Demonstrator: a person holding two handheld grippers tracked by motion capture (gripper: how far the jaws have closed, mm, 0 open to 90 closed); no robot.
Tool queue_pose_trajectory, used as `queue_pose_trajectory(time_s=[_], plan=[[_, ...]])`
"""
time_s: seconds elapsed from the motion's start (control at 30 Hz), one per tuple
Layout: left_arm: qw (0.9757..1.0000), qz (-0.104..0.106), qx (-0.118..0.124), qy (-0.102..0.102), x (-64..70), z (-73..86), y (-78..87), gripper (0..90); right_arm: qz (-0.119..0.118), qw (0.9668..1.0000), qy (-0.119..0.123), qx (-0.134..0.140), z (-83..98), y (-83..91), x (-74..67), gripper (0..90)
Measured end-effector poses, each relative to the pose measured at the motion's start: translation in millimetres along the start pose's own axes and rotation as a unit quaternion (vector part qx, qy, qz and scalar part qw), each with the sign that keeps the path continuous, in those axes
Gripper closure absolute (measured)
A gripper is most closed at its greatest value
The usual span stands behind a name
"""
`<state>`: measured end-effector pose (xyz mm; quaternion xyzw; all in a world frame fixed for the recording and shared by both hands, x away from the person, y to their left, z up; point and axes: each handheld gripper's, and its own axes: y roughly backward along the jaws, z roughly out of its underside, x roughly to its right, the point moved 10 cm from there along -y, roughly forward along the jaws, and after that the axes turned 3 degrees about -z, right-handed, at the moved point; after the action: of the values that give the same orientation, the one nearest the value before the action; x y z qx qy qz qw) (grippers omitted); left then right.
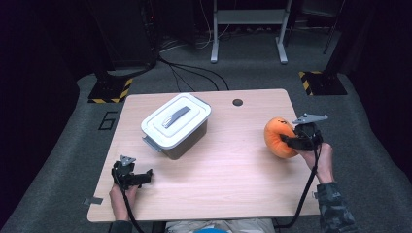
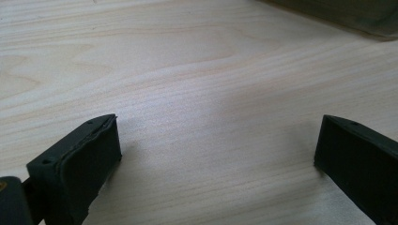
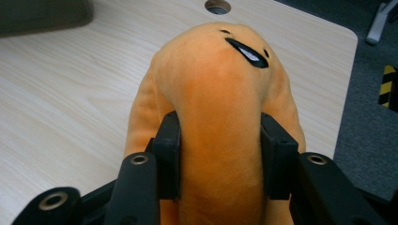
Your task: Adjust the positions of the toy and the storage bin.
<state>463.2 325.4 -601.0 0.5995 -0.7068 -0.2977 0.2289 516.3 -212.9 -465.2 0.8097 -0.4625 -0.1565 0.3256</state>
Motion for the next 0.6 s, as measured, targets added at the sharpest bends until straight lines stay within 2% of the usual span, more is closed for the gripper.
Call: queue_pose_trajectory(time_s=[0.1,0.17,0.53,0.6], plan=[[1.0000,0.000,0.000,0.000,0.0,0.0,0.0,0.4,0.013,0.9998,-0.011,-0.007,-0.1,-3.6,7.8,57.6],[1.0000,0.000,0.000,0.000,0.0,0.0,0.0,0.3,0.017,0.9998,-0.010,-0.007,0.0,-4.5,9.8,57.6],[1.0000,0.000,0.000,0.000,0.0,0.0,0.0,0.3,0.049,0.9980,-0.031,-0.026,11.9,-18.9,32.9,56.5],[1.0000,0.000,0.000,0.000,0.0,0.0,0.0,0.4,0.056,0.9972,-0.033,-0.036,16.4,-22.9,35.7,56.1]])
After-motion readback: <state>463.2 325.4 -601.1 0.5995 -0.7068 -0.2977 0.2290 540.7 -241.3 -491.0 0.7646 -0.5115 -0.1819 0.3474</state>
